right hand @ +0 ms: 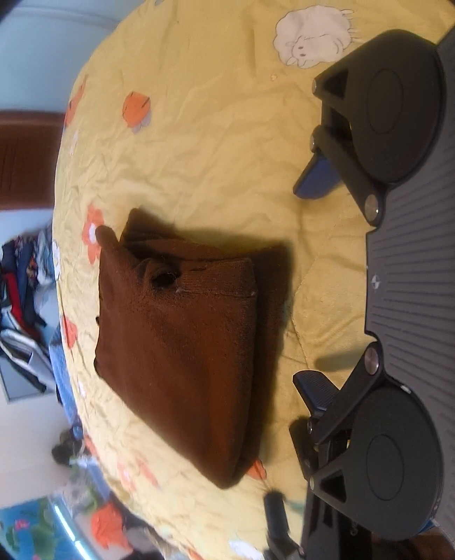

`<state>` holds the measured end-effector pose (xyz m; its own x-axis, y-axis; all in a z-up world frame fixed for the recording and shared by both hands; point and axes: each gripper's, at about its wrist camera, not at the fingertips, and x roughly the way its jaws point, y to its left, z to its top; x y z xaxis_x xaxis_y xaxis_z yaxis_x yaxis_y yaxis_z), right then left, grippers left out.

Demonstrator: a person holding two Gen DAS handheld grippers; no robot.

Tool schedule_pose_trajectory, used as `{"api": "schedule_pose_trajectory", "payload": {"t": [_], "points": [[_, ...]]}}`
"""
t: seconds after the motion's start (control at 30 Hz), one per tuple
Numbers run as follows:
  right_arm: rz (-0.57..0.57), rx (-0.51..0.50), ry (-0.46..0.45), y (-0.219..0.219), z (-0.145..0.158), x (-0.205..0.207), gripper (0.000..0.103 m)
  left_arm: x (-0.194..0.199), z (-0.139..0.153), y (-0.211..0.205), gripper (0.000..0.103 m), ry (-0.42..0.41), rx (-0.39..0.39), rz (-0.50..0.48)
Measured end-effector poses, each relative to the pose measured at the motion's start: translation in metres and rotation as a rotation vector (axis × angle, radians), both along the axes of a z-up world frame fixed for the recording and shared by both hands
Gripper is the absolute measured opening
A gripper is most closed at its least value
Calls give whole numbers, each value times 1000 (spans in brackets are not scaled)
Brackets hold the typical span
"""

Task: Fold small clothes

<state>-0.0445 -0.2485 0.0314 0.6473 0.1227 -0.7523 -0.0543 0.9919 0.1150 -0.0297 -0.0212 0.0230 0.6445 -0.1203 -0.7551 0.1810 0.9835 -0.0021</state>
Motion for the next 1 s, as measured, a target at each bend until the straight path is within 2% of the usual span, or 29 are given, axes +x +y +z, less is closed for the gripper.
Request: {"api": "schedule_pose_trajectory", "payload": {"t": [0.1, 0.23, 0.57, 1.0], "points": [[-30, -17, -17, 3, -2, 0, 103, 6, 1, 3, 103, 23, 1, 15], [-12, -93, -35, 13, -7, -3, 103, 8, 1, 6, 103, 28, 0, 51], [-22, -105, -13, 15, -5, -1, 103, 4, 0, 7, 103, 4, 1, 71], [-30, -104, 4, 16, -5, 1, 103, 10, 2, 7, 103, 41, 0, 88]]}}
